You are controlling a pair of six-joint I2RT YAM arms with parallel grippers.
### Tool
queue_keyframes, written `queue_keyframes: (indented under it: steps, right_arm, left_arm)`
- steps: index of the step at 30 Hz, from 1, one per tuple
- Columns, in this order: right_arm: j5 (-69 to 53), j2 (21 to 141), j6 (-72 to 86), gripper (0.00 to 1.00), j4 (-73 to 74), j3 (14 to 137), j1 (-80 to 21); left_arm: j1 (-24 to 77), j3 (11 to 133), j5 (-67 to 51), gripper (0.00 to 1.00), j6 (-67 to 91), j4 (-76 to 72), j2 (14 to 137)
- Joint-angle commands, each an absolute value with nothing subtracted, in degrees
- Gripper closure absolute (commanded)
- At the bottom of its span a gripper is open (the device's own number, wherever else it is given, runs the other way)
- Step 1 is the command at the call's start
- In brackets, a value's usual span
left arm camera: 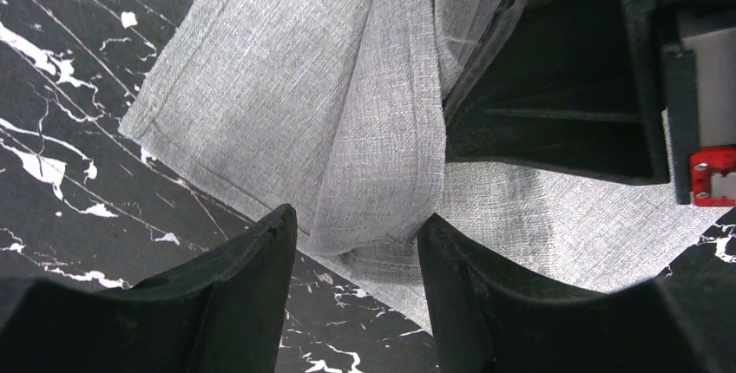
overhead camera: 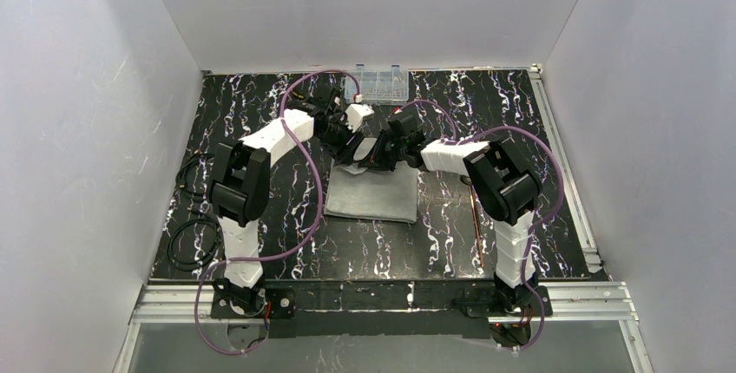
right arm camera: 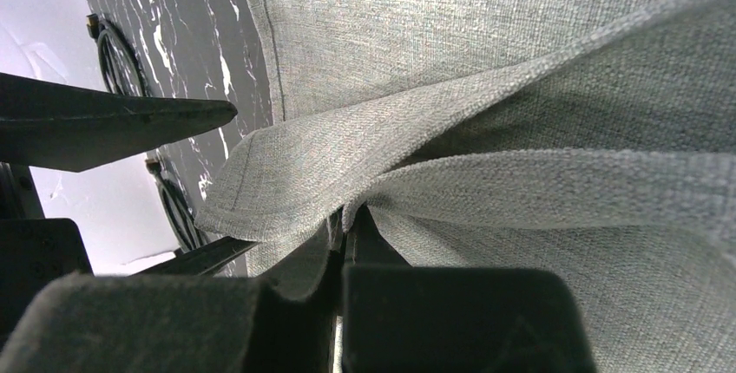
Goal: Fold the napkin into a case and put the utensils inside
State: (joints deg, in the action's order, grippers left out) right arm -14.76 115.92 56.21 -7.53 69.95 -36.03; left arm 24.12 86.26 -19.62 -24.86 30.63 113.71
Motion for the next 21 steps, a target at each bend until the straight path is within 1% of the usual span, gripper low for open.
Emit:
queue_keyframes:
  steps: [1, 2, 3, 5, 6, 8, 10, 11, 14, 19, 21]
  right_arm:
    - [-15.59, 114.61, 56.69, 0.99, -9.2, 70.57, -36.24]
    - [-15.64, 114.61, 56.69, 0.99, -9.15, 70.58, -36.26]
    - [-15.64, 114.61, 56.69, 0.99, -9.08, 70.58, -36.22]
    - [-15.73, 114.75, 56.69, 0.99, -9.14, 70.62, -36.13]
    - [-15.93, 114.86, 56.69, 0.99, -9.14, 70.72, -36.09]
    - [-16.13, 114.94, 56.69, 0.99, -9.07, 70.75, -36.1]
    - [-16.18, 114.75, 56.55, 0.99, -9.12, 70.55, -35.99]
    - [-16.47, 114.66, 56.4, 0.99, -9.39, 70.46, -35.96]
    - [-17.84, 114.32, 55.36, 0.99, -10.73, 69.89, -35.87]
    - [-17.95, 111.96, 54.09, 0.99, -10.49, 67.61, -35.74]
    - [-18.23, 111.19, 53.55, 0.99, -11.04, 66.57, -35.69]
  left_arm:
    - [24.11, 87.01, -23.99, 0.49, -27.16, 30.18, 113.85]
    - [24.03, 87.31, -24.95, 0.51, -27.49, 30.45, 113.99]
    - [24.0, 87.43, -26.04, 0.56, -28.06, 30.74, 114.06]
    - [23.99, 87.56, -28.71, 0.73, -29.61, 31.57, 114.27]
    - [24.02, 88.17, -29.48, 0.8, -30.07, 32.37, 114.63]
    - [24.0, 89.35, -29.81, 0.9, -30.45, 34.37, 115.51]
    - [24.0, 89.36, -27.68, 0.99, -30.23, 34.15, 115.81]
    - [24.05, 89.38, -25.62, 1.0, -29.57, 33.31, 116.04]
    - [23.75, 90.63, -21.05, 1.0, -27.48, 31.29, 117.06]
    - [23.74, 91.76, -8.42, 1.0, -23.47, 27.29, 118.65]
    - [23.59, 91.56, -5.66, 1.0, -22.2, 26.55, 119.06]
